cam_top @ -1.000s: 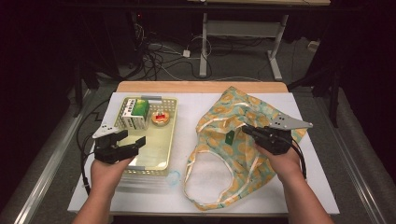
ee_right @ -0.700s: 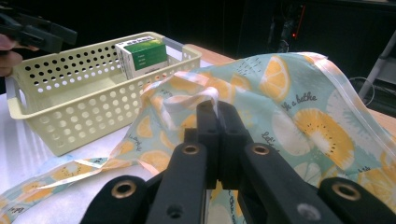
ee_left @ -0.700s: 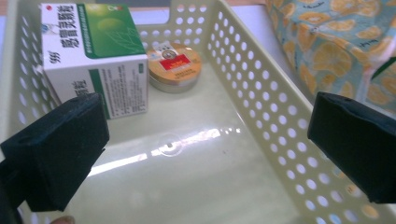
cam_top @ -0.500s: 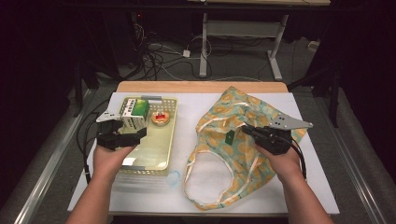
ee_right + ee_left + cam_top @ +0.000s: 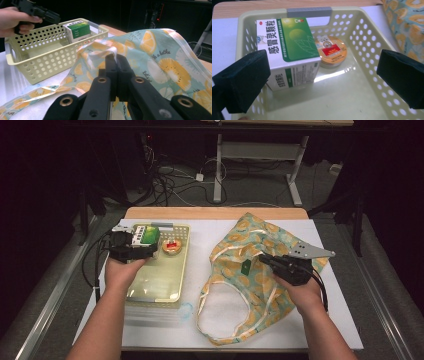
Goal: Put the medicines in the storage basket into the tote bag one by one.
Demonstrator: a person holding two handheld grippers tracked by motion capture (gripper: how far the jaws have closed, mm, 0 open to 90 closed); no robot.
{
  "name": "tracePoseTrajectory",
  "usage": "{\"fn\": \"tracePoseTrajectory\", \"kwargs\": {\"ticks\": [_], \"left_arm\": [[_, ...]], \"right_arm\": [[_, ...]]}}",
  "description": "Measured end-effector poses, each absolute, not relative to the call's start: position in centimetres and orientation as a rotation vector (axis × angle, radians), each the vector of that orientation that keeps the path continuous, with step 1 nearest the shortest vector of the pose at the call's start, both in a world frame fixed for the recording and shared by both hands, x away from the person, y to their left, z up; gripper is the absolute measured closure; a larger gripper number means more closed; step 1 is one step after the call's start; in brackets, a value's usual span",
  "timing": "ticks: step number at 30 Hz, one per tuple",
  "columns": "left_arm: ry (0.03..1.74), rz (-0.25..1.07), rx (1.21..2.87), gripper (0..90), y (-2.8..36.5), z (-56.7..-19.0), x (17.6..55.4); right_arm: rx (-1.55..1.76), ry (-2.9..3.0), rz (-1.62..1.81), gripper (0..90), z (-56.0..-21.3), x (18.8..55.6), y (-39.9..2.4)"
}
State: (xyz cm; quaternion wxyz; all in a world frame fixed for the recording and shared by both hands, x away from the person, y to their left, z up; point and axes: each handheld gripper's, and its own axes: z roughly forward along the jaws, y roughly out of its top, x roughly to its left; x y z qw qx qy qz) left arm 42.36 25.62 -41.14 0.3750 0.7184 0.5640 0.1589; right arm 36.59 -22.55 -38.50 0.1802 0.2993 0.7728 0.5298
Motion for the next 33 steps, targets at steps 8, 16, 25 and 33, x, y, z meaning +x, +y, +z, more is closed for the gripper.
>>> {"fn": "tracePoseTrajectory", "kwargs": {"ticks": [8, 16, 25, 33], "left_arm": [[1.492, 0.396, 1.847, 0.0, 25.9, -41.3, 44.6], [1.539, 0.372, 1.846, 0.0, 26.1, -41.9, 45.4], [1.581, 0.380, 1.884, 0.0, 25.9, -42.7, 46.0], [1.606, 0.397, 1.910, 0.0, 25.6, -43.2, 46.2]], "right_arm": [[0.853, 2.180, 1.501, 90.0, -38.4, 36.6, -22.7], [0.850, 2.182, 1.499, 90.0, -38.5, 36.6, -22.6], [0.853, 2.196, 1.492, 90.0, -38.7, 36.6, -22.4], [0.844, 2.199, 1.486, 90.0, -38.7, 36.5, -22.3]]}}
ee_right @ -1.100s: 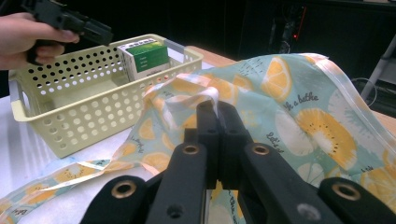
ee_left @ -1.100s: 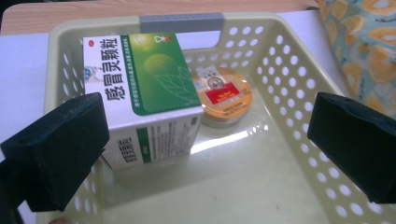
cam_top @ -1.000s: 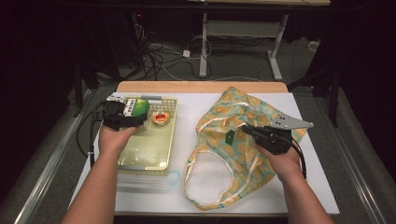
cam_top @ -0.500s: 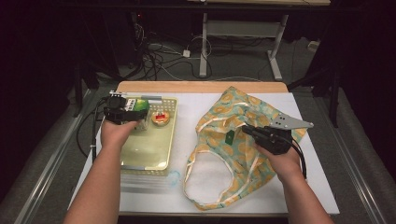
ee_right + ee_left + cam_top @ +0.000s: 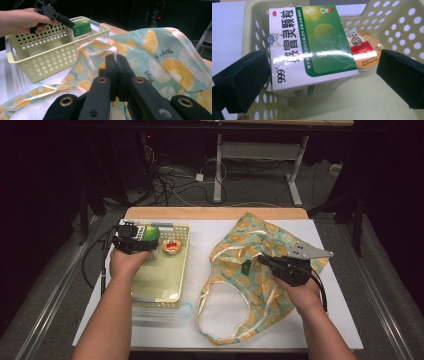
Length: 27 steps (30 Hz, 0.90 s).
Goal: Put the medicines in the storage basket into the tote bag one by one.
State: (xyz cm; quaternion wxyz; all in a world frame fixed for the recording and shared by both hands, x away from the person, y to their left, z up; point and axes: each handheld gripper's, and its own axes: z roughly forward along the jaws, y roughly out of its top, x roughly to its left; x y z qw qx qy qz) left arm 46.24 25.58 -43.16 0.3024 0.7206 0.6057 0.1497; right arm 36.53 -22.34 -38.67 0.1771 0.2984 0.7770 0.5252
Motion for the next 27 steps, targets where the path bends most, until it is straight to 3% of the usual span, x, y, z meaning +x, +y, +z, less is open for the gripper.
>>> {"fn": "tracePoseTrajectory", "kwargs": {"ticks": [17, 20, 27], "left_arm": [[1.615, 0.401, 1.939, 0.0, 25.3, -43.5, 46.3], [1.605, 0.378, 1.964, 3.4, 24.9, -43.7, 46.3], [1.675, 0.412, 1.984, 2.9, 23.6, -44.4, 46.8]], "right_arm": [[0.841, 2.206, 1.481, 90.0, -38.8, 36.5, -22.2], [0.840, 2.204, 1.483, 90.0, -38.8, 36.5, -22.2], [0.836, 2.207, 1.480, 90.0, -38.8, 36.4, -22.1]]}}
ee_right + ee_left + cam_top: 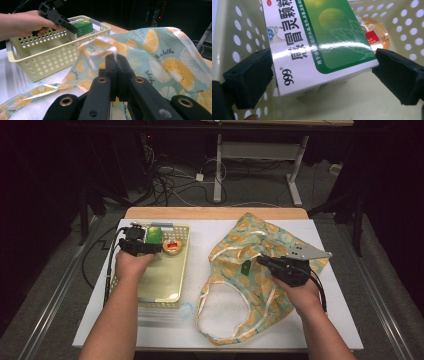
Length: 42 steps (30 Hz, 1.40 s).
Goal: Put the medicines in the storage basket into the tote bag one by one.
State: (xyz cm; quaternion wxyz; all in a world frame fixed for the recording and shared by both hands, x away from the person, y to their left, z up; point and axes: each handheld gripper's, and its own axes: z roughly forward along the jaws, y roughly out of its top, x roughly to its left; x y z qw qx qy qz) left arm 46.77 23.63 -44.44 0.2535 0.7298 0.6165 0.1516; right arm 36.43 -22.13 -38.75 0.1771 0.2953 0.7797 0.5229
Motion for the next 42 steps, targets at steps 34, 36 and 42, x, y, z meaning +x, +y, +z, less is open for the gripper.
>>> {"fn": "tracePoseTrajectory", "kwargs": {"ticks": [34, 36, 42], "left_arm": [[1.662, 0.406, 1.894, 16.3, 24.6, -43.0, 43.1], [1.641, 0.417, 1.893, 16.3, 24.7, -42.8, 42.4], [1.576, 0.441, 1.882, 16.3, 24.6, -41.9, 40.4]], "right_arm": [[0.828, 2.196, 1.483, 90.0, -38.5, 36.4, -22.3], [0.826, 2.195, 1.485, 90.0, -38.5, 36.3, -22.3], [0.826, 2.196, 1.487, 90.0, -38.4, 36.3, -22.3]]}}
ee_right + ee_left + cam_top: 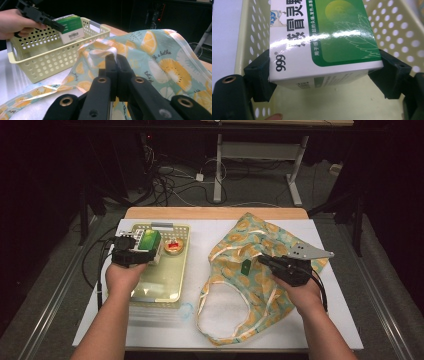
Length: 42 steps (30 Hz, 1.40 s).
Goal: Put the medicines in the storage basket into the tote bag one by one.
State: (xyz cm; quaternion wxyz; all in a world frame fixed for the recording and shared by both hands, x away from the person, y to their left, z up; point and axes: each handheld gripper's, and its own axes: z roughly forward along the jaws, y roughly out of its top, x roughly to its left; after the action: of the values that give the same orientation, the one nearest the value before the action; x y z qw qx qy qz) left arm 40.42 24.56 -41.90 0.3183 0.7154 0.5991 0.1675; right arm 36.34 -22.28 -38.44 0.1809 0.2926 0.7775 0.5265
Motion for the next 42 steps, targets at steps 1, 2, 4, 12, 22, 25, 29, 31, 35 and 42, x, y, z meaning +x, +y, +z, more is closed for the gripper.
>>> {"fn": "tracePoseTrajectory", "kwargs": {"ticks": [1, 2, 4, 12, 22, 25, 29, 31, 35, 42], "left_arm": [[1.561, 0.450, 1.881, 16.3, 24.4, -41.7, 40.1], [1.553, 0.448, 1.880, 16.3, 24.3, -41.6, 39.8], [1.522, 0.447, 1.875, 16.3, 24.0, -41.3, 39.0], [1.420, 0.453, 1.845, 16.3, 23.5, -40.7, 35.8], [1.306, 0.474, 1.812, 16.4, 22.1, -40.5, 32.6], [1.270, 0.464, 1.806, 16.4, 21.4, -40.5, 31.9], [1.222, 0.452, 1.808, 16.4, 20.5, -40.2, 31.2], [1.200, 0.448, 1.811, 16.4, 20.1, -40.0, 30.9], [1.160, 0.433, 1.821, 16.4, 19.1, -39.8, 30.4], [1.118, 0.392, 1.829, 16.4, 17.7, -39.8, 30.0]], "right_arm": [[0.826, 2.196, 1.488, 90.0, -38.4, 36.3, -22.3], [0.826, 2.196, 1.488, 90.0, -38.4, 36.3, -22.3], [0.826, 2.196, 1.490, 90.0, -38.4, 36.3, -22.3], [0.828, 2.191, 1.495, 90.0, -38.3, 36.2, -22.3], [0.824, 2.195, 1.488, 90.0, -38.4, 36.3, -22.1], [0.820, 2.200, 1.481, 90.0, -38.4, 36.2, -22.0], [0.817, 2.202, 1.481, 90.0, -38.4, 36.1, -21.9], [0.821, 2.201, 1.480, 90.0, -38.4, 36.1, -22.0], [0.817, 2.198, 1.480, 90.0, -38.4, 36.1, -22.1], [0.813, 2.199, 1.480, 90.0, -38.4, 36.0, -22.0]]}}
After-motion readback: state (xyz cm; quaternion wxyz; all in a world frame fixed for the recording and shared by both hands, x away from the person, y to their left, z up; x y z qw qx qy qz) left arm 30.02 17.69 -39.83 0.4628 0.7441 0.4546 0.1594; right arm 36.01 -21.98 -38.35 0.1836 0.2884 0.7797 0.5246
